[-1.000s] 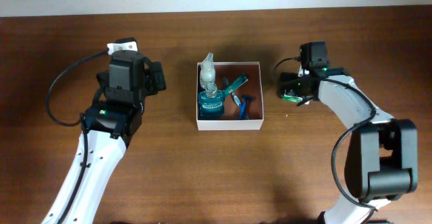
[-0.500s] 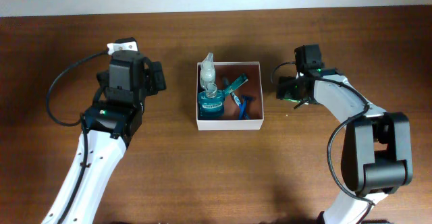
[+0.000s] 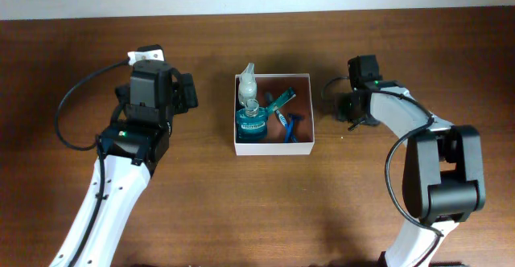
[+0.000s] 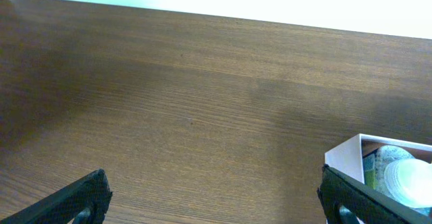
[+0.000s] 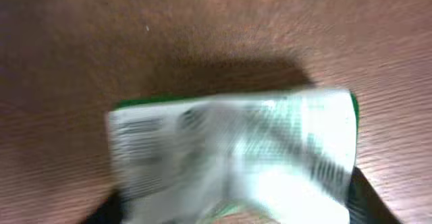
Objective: Pack container
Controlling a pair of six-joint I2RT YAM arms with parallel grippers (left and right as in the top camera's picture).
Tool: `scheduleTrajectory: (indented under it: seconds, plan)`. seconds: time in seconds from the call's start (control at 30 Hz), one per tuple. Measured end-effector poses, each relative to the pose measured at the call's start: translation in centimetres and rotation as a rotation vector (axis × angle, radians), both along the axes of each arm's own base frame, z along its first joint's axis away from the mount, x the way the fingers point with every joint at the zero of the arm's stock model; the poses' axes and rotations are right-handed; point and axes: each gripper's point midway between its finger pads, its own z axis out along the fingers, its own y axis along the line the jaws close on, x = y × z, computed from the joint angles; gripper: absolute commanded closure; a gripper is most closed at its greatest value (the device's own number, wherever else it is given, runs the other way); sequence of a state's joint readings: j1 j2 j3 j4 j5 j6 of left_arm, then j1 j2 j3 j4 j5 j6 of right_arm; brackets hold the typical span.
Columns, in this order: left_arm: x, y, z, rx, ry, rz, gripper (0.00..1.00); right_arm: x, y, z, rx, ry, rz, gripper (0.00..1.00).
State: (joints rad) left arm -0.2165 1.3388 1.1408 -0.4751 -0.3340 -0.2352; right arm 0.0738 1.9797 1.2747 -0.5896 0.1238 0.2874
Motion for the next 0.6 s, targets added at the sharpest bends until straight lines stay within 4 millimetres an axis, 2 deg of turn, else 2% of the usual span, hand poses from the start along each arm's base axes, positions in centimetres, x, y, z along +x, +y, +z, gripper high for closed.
scheduleTrajectory:
  seconds: [0.1, 0.17, 0.23, 0.3, 0.33, 0.37, 0.47, 0.6]
  plan:
    - [0.0, 0.0, 0.0, 0.0, 0.0, 0.0, 0.01, 1.8, 0.0, 3.7, -0.019, -0.063, -0.002, 0.68]
    - [0.0, 0.0, 0.0, 0.0, 0.0, 0.0, 0.0, 1.2, -0.1, 3.9, -0.022, -0.025, -0.001, 0.67]
    - [0.0, 0.0, 0.0, 0.0, 0.0, 0.0, 0.01, 0.4, -0.1, 4.1, -0.027, 0.017, 0.0, 0.52]
    - [0.0, 0.0, 0.0, 0.0, 0.0, 0.0, 0.01, 0.5, -0.2, 5.2, -0.028, 0.027, -0.003, 0.26]
    - [0.0, 0.0, 0.0, 0.0, 0.0, 0.0, 0.01, 0.7, -0.2, 5.9, -0.03, 0.02, 0.002, 0.18]
    - [0.0, 0.0, 0.0, 0.0, 0.0, 0.0, 0.01, 1.0, -0.2, 6.7, -0.03, 0.007, 0.0, 0.14]
    - [0.0, 0.0, 0.0, 0.0, 0.0, 0.0, 0.01, 1.5, -0.4, 8.6, -0.026, -0.037, -0.008, 0.1]
    - [0.0, 0.0, 0.0, 0.0, 0.0, 0.0, 0.01, 0.3, -1.7, 9.6, -0.024, -0.018, -0.037, 0.07]
